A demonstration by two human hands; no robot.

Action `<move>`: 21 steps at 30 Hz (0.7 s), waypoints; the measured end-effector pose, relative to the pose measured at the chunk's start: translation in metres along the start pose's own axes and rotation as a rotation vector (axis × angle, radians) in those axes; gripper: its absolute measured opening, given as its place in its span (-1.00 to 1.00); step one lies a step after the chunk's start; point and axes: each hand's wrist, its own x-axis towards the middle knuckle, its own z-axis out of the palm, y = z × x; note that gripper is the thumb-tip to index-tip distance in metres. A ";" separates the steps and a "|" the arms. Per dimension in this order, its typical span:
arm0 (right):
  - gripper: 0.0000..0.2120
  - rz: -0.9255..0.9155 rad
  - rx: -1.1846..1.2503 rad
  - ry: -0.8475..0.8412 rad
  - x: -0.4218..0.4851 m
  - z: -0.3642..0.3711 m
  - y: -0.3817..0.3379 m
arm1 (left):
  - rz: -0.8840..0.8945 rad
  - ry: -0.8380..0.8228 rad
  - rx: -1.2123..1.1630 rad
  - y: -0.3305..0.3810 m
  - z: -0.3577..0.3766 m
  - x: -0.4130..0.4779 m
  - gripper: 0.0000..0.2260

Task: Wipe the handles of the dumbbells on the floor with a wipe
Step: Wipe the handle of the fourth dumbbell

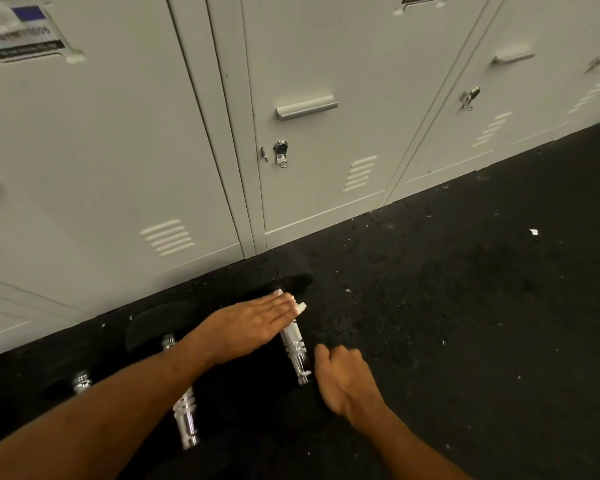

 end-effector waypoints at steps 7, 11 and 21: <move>-0.58 -0.019 -0.074 0.004 0.000 0.000 0.000 | 0.105 0.147 -0.122 0.044 0.003 -0.002 -0.34; -0.50 0.007 -0.042 0.024 0.000 0.000 -0.001 | 0.176 0.150 -0.177 0.062 0.006 -0.005 -0.47; -0.57 -0.006 -0.116 -0.021 0.001 0.001 0.001 | 0.170 -0.002 -0.184 0.017 0.002 0.010 -0.52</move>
